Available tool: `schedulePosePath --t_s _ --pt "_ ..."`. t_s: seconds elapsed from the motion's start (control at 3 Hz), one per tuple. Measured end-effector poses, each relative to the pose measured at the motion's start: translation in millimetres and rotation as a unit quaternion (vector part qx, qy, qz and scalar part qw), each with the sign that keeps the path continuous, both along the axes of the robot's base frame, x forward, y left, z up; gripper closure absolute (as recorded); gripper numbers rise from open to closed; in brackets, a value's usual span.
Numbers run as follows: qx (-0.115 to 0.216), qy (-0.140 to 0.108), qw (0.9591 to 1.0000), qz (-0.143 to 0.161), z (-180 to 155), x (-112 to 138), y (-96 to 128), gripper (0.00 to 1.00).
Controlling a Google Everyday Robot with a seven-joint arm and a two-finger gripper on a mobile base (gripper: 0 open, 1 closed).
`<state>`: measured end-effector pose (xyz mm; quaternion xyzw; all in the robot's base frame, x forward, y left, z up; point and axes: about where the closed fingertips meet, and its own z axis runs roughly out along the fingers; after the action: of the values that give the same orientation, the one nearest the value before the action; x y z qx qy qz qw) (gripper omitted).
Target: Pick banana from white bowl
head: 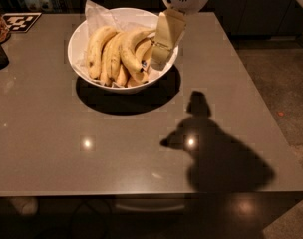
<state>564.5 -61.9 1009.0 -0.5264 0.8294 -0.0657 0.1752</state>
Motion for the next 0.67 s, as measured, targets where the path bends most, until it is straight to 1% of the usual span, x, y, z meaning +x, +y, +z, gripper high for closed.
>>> schedulePosePath --t_s 0.33,0.67 --pt "0.014 -0.005 0.9994 -0.032 3 11 20 0.00" --pt "0.036 0.013 0.9976 -0.057 3 21 45 0.04"
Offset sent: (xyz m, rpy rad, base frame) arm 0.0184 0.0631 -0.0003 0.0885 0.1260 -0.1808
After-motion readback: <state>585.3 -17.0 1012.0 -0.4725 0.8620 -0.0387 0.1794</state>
